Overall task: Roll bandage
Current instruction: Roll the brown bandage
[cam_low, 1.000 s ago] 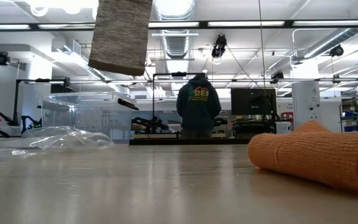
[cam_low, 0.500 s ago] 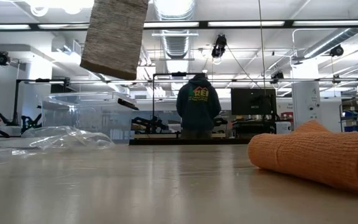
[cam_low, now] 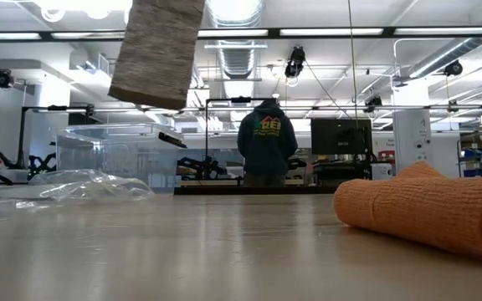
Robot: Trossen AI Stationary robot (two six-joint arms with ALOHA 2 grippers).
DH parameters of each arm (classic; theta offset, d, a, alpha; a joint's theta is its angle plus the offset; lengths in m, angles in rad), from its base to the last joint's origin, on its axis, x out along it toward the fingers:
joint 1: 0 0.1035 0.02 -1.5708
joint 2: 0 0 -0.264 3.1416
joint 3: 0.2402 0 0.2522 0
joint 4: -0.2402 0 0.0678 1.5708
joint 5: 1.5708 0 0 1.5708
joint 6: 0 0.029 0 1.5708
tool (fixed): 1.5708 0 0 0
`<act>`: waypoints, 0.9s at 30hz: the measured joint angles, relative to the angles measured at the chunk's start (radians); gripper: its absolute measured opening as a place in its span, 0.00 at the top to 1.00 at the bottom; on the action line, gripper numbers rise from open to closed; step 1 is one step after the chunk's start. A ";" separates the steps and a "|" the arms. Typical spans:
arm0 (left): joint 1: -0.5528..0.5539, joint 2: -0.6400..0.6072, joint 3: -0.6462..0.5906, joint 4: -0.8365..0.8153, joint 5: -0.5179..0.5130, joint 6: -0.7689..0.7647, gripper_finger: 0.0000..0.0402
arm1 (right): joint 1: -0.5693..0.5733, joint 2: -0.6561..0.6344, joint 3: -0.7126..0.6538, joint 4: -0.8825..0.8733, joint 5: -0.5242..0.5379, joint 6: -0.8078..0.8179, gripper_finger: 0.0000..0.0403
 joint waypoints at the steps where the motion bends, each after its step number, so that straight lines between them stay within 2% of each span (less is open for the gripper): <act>1: 0.000 0.002 0.000 -0.003 0.000 0.005 0.71 | -0.001 0.000 0.000 -0.005 0.001 0.004 0.20; 7: -0.001 -0.013 -0.001 -0.020 0.011 0.005 0.71 | -0.009 -0.036 0.000 -0.116 0.004 -0.058 0.26; 12: -0.001 -0.033 -0.001 -0.014 0.141 0.008 0.71 | -0.017 -0.048 0.001 -0.161 0.033 -0.060 0.32; 14: -0.003 -0.033 -0.001 -0.002 0.158 0.008 0.71 | -0.022 -0.044 0.001 -0.144 0.020 -0.048 0.36; 21: -0.001 -0.028 -0.001 0.016 0.189 0.027 0.71 | -0.022 -0.034 0.002 -0.095 -0.001 -0.035 0.53; 27: -0.001 -0.021 -0.001 0.012 0.222 0.042 0.71 | -0.028 -0.034 0.001 -0.061 0.004 -0.063 0.73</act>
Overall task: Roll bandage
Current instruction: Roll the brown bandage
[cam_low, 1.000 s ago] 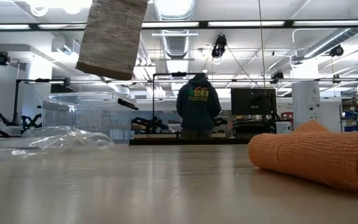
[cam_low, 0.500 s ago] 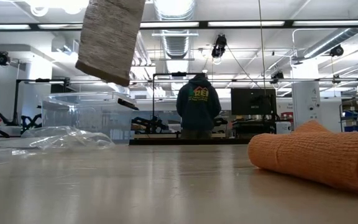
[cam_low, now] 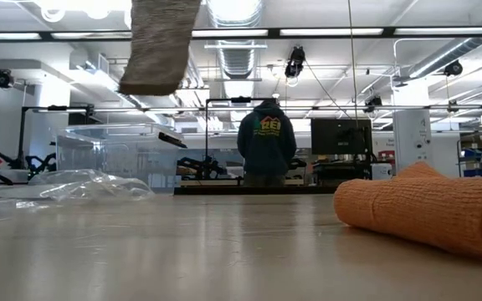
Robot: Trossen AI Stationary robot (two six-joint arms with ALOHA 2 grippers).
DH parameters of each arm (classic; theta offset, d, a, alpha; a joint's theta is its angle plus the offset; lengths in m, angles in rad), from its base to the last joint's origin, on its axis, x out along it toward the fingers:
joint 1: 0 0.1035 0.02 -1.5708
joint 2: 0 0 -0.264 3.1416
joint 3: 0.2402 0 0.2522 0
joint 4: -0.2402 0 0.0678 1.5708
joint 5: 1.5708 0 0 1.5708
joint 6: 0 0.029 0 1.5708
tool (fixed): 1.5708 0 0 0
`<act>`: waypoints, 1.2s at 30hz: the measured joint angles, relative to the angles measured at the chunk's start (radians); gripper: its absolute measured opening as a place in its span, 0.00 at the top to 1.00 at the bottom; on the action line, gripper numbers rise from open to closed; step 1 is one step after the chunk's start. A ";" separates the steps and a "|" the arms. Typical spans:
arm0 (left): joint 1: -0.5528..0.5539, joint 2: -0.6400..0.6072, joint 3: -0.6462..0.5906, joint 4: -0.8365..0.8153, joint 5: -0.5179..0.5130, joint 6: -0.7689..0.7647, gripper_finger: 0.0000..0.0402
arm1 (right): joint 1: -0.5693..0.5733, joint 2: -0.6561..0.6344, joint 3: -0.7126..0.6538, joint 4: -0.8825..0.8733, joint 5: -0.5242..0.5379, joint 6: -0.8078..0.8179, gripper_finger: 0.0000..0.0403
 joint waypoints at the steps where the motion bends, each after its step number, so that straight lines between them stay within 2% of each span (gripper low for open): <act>1: 0.000 0.003 0.000 0.000 0.003 0.000 0.71 | 0.001 0.000 0.000 -0.001 -0.001 -0.009 0.77; 7: 0.000 0.008 0.000 -0.007 0.007 -0.008 0.71 | 0.002 -0.002 0.000 -0.003 -0.009 -0.024 0.98; 13: 0.000 -0.004 -0.001 -0.029 0.001 -0.022 0.71 | -0.001 -0.026 -0.001 -0.007 0.009 0.048 1.00; 18: -0.003 -0.017 -0.001 -0.033 0.012 -0.026 0.71 | -0.014 -0.032 -0.001 -0.021 0.104 0.085 1.00; 20: -0.004 -0.017 -0.001 -0.034 0.014 -0.027 0.71 | -0.021 -0.032 -0.001 -0.055 0.096 0.084 1.00; 24: -0.006 -0.017 -0.001 -0.032 0.014 -0.028 0.71 | -0.018 -0.030 -0.001 -0.137 0.025 -0.022 0.99; 29: -0.005 -0.017 -0.001 -0.007 0.013 -0.049 0.71 | 0.017 -0.033 -0.001 -0.130 0.025 -0.086 0.91; 32: -0.005 -0.018 -0.001 -0.006 0.013 -0.068 0.71 | 0.020 -0.046 -0.001 -0.123 0.025 -0.024 0.79; 36: -0.005 -0.018 -0.001 -0.004 0.011 -0.091 0.71 | 0.009 -0.060 0.000 -0.122 0.017 0.159 0.63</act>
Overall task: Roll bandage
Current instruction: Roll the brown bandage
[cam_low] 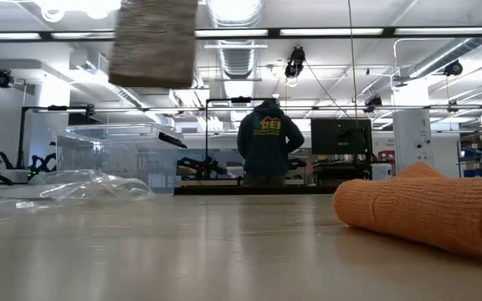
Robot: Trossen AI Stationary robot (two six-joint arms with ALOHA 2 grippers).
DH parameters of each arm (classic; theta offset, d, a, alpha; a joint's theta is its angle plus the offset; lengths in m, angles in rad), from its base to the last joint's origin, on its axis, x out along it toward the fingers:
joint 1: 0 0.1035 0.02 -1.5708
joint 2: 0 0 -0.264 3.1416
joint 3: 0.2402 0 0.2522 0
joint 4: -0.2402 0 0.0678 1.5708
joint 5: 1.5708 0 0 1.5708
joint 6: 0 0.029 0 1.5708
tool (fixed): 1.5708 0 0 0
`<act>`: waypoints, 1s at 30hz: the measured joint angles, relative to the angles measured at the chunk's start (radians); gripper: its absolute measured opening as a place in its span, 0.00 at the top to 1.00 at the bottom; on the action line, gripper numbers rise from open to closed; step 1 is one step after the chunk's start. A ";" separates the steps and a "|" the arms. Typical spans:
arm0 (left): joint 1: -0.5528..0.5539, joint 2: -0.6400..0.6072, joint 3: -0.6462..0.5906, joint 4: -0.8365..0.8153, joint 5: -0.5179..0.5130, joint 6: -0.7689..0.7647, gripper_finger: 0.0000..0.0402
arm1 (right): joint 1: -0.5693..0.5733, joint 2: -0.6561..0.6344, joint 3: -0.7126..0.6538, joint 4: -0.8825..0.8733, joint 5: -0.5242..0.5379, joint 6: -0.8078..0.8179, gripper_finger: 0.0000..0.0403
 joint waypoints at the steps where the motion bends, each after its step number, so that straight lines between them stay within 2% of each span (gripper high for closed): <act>1: 0.000 0.000 0.000 0.002 -0.001 -0.006 0.71 | -0.004 0.000 0.001 -0.017 -0.020 0.036 0.60; 3: 0.000 0.000 0.000 0.002 -0.001 -0.020 0.71 | -0.009 0.008 0.001 -0.064 -0.065 0.068 0.55; 7: 0.000 0.000 0.000 0.004 -0.021 -0.038 0.71 | -0.009 0.036 -0.001 -0.064 -0.072 0.092 0.51; 12: 0.000 0.000 0.000 0.010 -0.038 -0.059 0.71 | -0.009 0.079 0.000 -0.010 -0.069 0.088 0.52; 18: 0.000 0.003 0.000 0.000 -0.038 -0.075 0.71 | -0.010 0.094 -0.001 0.142 -0.029 0.068 0.53; 24: 0.000 0.004 -0.003 0.009 -0.035 -0.102 0.71 | -0.015 0.096 -0.001 0.172 -0.017 0.033 0.59; 30: 0.000 0.015 -0.006 0.035 -0.032 -0.187 0.71 | -0.014 0.096 -0.001 0.175 -0.018 -0.133 0.73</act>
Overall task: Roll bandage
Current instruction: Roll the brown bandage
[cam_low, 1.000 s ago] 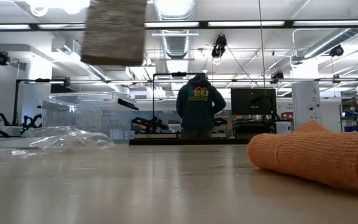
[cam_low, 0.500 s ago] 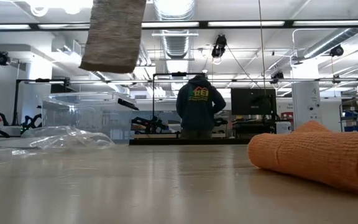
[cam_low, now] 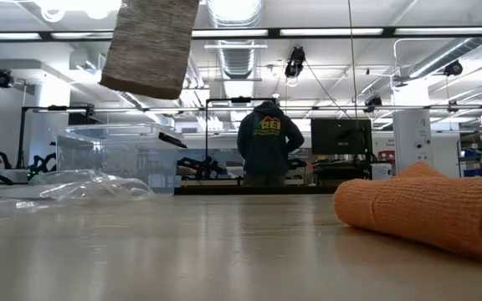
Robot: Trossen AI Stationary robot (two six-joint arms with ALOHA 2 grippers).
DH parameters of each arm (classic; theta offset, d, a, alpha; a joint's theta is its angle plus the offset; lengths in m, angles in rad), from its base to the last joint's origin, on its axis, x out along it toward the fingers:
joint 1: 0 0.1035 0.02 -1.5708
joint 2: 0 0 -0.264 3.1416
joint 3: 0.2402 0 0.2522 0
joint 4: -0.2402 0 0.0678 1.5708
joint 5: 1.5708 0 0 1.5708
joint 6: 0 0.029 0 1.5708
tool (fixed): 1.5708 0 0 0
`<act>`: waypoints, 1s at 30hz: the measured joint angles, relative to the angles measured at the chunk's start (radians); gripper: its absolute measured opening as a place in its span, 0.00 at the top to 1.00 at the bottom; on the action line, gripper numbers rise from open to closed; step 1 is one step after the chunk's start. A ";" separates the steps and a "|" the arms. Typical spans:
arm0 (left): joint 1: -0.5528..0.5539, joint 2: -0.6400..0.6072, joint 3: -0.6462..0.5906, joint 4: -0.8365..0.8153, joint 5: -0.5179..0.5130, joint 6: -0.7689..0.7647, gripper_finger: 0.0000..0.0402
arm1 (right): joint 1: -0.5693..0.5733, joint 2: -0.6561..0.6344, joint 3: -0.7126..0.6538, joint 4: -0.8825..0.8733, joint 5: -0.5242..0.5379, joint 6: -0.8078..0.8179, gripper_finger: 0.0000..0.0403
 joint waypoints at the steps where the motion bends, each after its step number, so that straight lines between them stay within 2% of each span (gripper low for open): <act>1: 0.000 0.004 0.000 -0.001 0.004 -0.016 0.71 | 0.000 0.000 0.000 -0.003 0.000 -0.032 0.76; 6: 0.000 0.021 0.000 -0.031 0.014 -0.058 0.71 | 0.000 0.000 0.000 -0.001 0.002 -0.186 0.94; 8: 0.000 0.024 0.000 -0.046 0.013 -0.069 0.71 | 0.001 0.000 0.000 -0.002 0.017 -0.216 0.98; 18: 0.000 0.003 0.000 -0.067 -0.001 -0.076 0.71 | 0.002 -0.021 0.000 -0.032 0.074 -0.212 1.00; 24: 0.001 -0.009 0.000 -0.070 -0.010 -0.074 0.71 | -0.007 -0.025 0.000 -0.062 0.139 -0.142 1.00; 30: 0.001 -0.011 0.000 -0.081 -0.014 -0.061 0.71 | -0.041 -0.024 0.000 -0.144 0.141 -0.068 1.00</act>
